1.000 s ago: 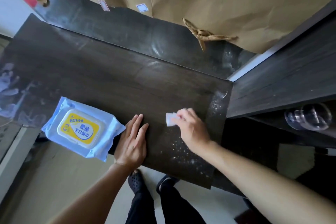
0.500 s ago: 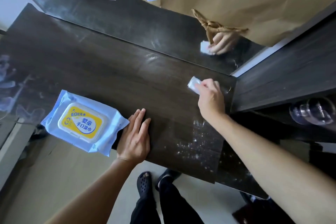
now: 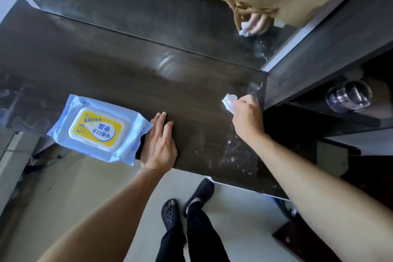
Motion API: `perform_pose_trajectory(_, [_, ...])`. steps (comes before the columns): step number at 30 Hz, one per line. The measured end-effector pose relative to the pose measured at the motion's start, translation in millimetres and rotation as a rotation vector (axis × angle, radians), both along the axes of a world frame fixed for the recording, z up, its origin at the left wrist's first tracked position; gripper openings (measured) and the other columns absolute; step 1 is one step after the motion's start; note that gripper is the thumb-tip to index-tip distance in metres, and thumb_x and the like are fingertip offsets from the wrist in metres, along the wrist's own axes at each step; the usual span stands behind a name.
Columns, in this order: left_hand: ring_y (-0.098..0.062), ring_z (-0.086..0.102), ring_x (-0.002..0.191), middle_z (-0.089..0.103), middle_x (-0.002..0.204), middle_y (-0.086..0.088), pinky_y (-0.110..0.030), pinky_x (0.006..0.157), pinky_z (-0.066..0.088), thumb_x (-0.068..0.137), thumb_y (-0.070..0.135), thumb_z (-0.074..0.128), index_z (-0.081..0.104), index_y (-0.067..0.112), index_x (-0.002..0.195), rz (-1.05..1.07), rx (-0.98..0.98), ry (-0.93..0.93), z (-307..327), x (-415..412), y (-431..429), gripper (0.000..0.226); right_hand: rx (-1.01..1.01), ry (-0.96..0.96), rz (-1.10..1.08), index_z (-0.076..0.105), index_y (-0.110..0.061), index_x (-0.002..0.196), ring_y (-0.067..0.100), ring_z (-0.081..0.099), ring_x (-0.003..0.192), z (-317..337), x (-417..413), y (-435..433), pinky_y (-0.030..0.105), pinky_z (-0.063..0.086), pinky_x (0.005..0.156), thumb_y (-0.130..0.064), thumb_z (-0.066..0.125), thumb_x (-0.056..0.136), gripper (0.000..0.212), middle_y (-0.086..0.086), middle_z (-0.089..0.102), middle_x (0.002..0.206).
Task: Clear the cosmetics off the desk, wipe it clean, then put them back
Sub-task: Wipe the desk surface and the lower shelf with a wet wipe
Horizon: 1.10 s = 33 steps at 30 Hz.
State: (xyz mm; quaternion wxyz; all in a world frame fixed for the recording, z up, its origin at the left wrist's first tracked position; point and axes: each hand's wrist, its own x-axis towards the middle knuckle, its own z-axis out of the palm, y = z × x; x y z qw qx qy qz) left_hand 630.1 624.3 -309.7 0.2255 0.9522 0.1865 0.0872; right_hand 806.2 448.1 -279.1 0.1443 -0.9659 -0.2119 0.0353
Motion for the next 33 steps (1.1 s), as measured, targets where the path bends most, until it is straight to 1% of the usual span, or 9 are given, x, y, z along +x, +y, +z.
perform_pose_trajectory(4, [-0.042, 0.042, 0.13, 0.048, 0.135, -0.026, -0.052, 0.103, 0.039, 0.078, -0.003, 0.036, 0.058, -0.006, 0.11, 0.025, -0.022, -0.006, -2.7, -0.3, 1.1, 0.039, 0.108, 0.046, 0.229, 0.066, -0.011, 0.101, 0.023, 0.047, 0.084, -2.7, -124.8, -21.9, 0.03, 0.042, 0.067, 0.009, 0.06, 0.072, 0.035, 0.004, 0.053, 0.091])
perform_pose_trajectory(7, [-0.042, 0.046, 0.127, 0.05, 0.134, -0.026, -0.053, 0.099, 0.044, 0.077, 0.001, 0.026, 0.061, -0.008, 0.109, -0.005, -0.044, 0.003, -4.0, -1.5, 3.6, 0.048, 0.125, 0.186, 0.464, 0.069, -0.012, 0.093, 0.018, 0.048, 0.081, 13.3, -180.6, -41.2, 0.024, 0.042, 0.064, 0.004, 0.064, 0.078, 0.023, 0.0, 0.053, 0.085])
perform_pose_trajectory(10, [-0.043, 0.048, 0.125, 0.051, 0.134, -0.027, -0.054, 0.095, 0.047, 0.075, 0.001, 0.023, 0.063, -0.008, 0.108, -0.043, -0.034, -0.008, -6.3, -1.8, 7.7, 0.053, 0.144, 0.152, 0.373, 0.068, -0.01, 0.084, 0.021, 0.051, 0.08, 14.6, -139.7, -22.5, 0.032, 0.045, 0.064, -0.006, 0.053, 0.083, 0.015, 0.001, 0.054, 0.084])
perform_pose_trajectory(15, [-0.04, 0.047, 0.127, 0.051, 0.135, -0.024, -0.053, 0.1, 0.043, 0.073, -0.006, 0.029, 0.062, -0.007, 0.109, -0.011, -0.039, -0.03, -5.5, -1.4, 6.0, 0.049, 0.113, 0.021, -0.045, 0.068, 0.0, 0.088, 0.032, 0.05, 0.086, 8.1, -29.0, 37.8, 0.033, 0.044, 0.067, 0.015, 0.051, 0.066, 0.032, 0.013, 0.058, 0.096])
perform_pose_trajectory(21, [-0.04, 0.046, 0.128, 0.051, 0.135, -0.024, -0.051, 0.1, 0.044, 0.067, -0.014, 0.039, 0.061, -0.008, 0.109, 0.007, -0.067, -0.029, -5.8, -1.6, 7.4, 0.048, 0.11, 0.05, 0.364, 0.061, -0.013, 0.102, 0.023, 0.051, 0.083, 3.0, -125.8, 15.9, 0.033, 0.043, 0.067, -0.008, 0.046, 0.091, 0.019, 0.003, 0.051, 0.092])
perform_pose_trajectory(24, [-0.041, 0.046, 0.127, 0.052, 0.134, -0.024, -0.053, 0.1, 0.042, 0.065, -0.015, 0.039, 0.061, -0.008, 0.11, 0.003, -0.072, -0.017, -3.4, -3.0, 7.6, 0.051, 0.116, 0.163, 0.613, 0.063, -0.013, 0.097, 0.019, 0.05, 0.083, 20.5, -166.3, -21.3, 0.026, 0.043, 0.063, 0.002, 0.061, 0.078, 0.025, 0.001, 0.051, 0.091])
perform_pose_trajectory(27, [-0.043, 0.048, 0.124, 0.053, 0.132, -0.025, -0.054, 0.101, 0.04, 0.063, -0.015, 0.04, 0.062, -0.009, 0.109, -0.003, -0.067, -0.026, -3.2, -1.8, 8.4, 0.051, 0.157, 0.152, 0.434, 0.066, -0.015, 0.092, 0.015, 0.048, 0.084, 13.8, -132.5, -7.2, 0.028, 0.045, 0.067, -0.005, 0.056, 0.086, 0.015, -0.005, 0.049, 0.09])
perform_pose_trajectory(30, [-0.041, 0.048, 0.125, 0.053, 0.132, -0.024, -0.044, 0.108, 0.034, 0.064, -0.016, 0.039, 0.063, -0.008, 0.11, 0.004, -0.082, -0.046, -6.9, -2.3, 9.9, 0.052, 0.18, 0.038, 0.213, 0.068, -0.009, 0.096, 0.024, 0.049, 0.083, -0.5, -94.7, 32.6, 0.037, 0.049, 0.064, 0.01, 0.052, 0.076, 0.031, 0.005, 0.054, 0.091])
perform_pose_trajectory(33, [-0.041, 0.043, 0.13, 0.05, 0.137, -0.022, -0.047, 0.111, 0.03, 0.063, -0.018, 0.036, 0.061, -0.007, 0.116, -0.01, -0.133, -0.041, -10.6, -4.6, 16.0, 0.06, 0.166, 0.044, 0.384, 0.065, -0.012, 0.109, 0.028, 0.053, 0.084, -2.4, -120.4, 35.9, 0.036, 0.051, 0.068, 0.003, 0.046, 0.085, 0.034, 0.008, 0.054, 0.095])
